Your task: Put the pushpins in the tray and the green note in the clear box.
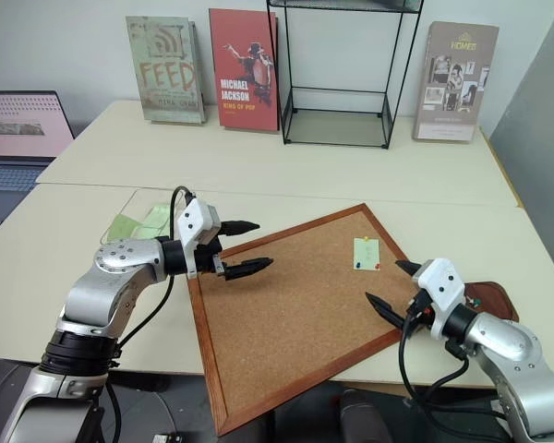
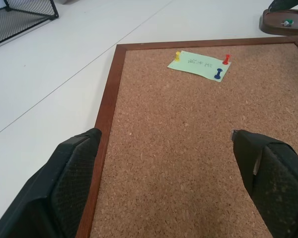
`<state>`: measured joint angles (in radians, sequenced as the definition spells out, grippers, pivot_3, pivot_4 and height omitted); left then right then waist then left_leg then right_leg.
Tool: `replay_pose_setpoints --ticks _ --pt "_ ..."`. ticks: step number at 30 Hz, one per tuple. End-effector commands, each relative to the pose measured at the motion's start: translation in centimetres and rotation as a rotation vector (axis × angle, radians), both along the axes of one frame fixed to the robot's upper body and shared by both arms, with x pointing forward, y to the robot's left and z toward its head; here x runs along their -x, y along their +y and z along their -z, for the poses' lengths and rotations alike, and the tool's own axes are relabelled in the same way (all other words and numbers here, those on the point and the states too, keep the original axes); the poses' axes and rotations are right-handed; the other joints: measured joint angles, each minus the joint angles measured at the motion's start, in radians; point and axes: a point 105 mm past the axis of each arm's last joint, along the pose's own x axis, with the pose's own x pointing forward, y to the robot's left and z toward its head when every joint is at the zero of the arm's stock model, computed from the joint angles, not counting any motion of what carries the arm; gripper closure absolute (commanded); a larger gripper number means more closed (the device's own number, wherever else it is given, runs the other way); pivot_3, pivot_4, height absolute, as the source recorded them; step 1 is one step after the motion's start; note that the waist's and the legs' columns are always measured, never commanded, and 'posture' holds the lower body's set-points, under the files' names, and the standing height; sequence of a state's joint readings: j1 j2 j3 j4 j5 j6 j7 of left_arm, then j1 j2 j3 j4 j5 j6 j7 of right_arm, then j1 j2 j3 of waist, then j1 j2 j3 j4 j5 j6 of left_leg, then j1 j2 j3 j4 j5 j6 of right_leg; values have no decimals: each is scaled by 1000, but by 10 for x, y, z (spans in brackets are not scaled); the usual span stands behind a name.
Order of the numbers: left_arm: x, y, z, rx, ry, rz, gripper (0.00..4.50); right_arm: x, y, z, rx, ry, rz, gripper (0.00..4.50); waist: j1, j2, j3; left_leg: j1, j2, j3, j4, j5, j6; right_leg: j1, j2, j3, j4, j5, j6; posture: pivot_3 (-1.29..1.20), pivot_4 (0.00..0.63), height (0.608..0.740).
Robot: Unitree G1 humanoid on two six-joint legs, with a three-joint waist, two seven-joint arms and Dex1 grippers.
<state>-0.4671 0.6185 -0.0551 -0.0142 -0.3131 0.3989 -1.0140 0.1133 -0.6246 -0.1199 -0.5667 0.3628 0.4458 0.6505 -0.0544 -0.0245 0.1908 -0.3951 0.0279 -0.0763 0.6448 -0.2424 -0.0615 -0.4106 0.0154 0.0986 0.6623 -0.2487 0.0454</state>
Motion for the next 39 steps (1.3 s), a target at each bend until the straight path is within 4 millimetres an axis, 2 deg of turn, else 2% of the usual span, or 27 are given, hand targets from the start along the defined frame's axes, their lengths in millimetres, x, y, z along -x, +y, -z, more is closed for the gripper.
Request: replay_pose_setpoints --ticks 1,4,6,7,12,28,30,35,39 --pt "3 -4 -8 7 -20 38 32 2 4 -12 7 -60 -16 0 0 0 0 0 0 0 0 0 0 0 0 0 0 0 0 0 150 740" --pt "6 -6 -8 10 -14 63 32 1 4 -12 7 -62 -17 0 0 0 0 0 0 0 0 0 0 0 0 0 0 0 0 0 150 740" --pt "7 -6 -8 12 -14 73 377 0 4 -12 7 -65 -17 0 0 0 0 0 0 0 0 0 0 0 0 0 0 0 0 0 150 740" --pt "7 -7 -8 12 -18 77 378 0 5 -13 7 -66 -18 0 0 0 0 0 0 0 0 0 0 0 0 0 0 0 0 0 150 740" --pt "13 -13 -3 -15 -31 124 1298 -2 6 -14 8 -71 -17 0 0 0 0 0 0 0 0 0 0 0 0 0 0 0 0 0 150 740" --pt "20 -26 -6 11 -12 193 4307 -3 6 -14 11 -81 -7 0 0 0 0 0 0 0 0 0 0 0 0 0 0 0 0 0 150 740" --pt "24 -28 -4 1 7 218 4462 -3 6 -13 10 -82 -4 0 0 0 0 0 0 0 0 0 0 0 0 0 0 0 0 0 150 740" --pt "27 -31 0 -2 21 230 4462 -4 7 -14 7 -87 1 0 0 0 0 0 0 0 0 0 0 0 0 0 0 0 0 0 150 740" --pt "17 -47 9 1 -28 210 4462 -11 8 -15 15 -107 19 0 1 0 0 0 0 0 0 0 0 0 0 0 0 0 0 0 150 740"
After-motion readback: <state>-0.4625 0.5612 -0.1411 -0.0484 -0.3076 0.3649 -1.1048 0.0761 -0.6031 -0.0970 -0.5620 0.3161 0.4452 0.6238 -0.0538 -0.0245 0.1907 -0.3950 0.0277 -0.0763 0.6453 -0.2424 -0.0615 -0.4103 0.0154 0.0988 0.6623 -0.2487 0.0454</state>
